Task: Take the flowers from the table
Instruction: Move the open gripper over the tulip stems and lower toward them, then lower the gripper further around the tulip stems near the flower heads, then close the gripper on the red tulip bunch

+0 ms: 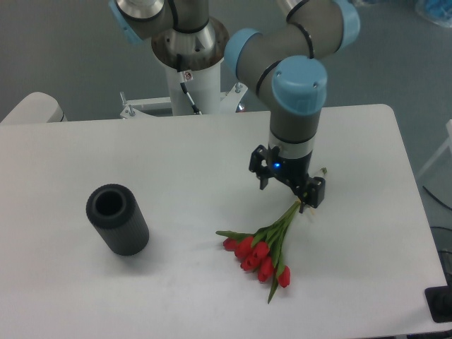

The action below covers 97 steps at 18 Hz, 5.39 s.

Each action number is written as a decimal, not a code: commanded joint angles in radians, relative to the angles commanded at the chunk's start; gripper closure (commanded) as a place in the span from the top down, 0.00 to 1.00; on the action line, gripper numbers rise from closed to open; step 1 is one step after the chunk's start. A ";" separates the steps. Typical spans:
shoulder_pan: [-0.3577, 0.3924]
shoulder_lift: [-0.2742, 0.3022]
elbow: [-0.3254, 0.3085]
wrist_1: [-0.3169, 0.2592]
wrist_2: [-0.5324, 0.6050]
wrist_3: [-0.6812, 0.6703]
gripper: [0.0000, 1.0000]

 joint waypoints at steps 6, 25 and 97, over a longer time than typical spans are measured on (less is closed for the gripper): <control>0.011 -0.077 0.003 0.060 0.002 -0.003 1.00; 0.020 -0.167 -0.005 0.149 0.052 0.100 1.00; -0.012 -0.241 -0.045 0.318 0.055 0.057 0.28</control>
